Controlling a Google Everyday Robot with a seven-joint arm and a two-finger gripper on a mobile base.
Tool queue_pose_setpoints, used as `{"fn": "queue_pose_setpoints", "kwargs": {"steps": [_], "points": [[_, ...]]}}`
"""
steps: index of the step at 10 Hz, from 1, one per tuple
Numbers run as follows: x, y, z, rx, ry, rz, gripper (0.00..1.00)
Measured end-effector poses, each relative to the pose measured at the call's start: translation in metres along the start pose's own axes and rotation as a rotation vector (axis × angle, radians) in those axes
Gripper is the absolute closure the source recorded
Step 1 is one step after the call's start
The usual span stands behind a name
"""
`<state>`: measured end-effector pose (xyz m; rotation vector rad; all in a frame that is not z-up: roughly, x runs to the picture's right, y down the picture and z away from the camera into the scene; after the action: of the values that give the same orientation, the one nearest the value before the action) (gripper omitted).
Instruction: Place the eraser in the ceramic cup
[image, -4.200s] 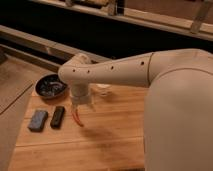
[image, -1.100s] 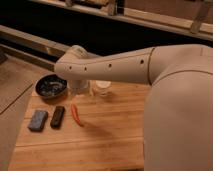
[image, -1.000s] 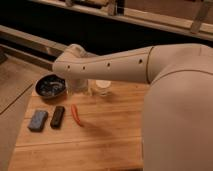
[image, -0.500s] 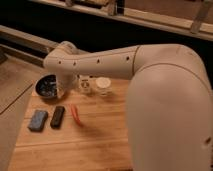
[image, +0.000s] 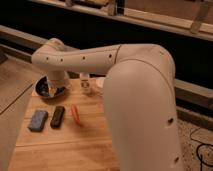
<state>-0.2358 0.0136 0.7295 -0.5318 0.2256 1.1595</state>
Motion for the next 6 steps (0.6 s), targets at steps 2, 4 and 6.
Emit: {"fn": "queue_pose_setpoints", "kwargs": {"steps": [2,4,6], "points": [[0.000,0.011,0.003,0.009,-0.001,-0.008,0.35],[0.007,0.021,0.007,0.018,-0.014,0.016,0.35],[0.017,0.020,0.015,0.022,-0.025,0.113,0.35]]}}
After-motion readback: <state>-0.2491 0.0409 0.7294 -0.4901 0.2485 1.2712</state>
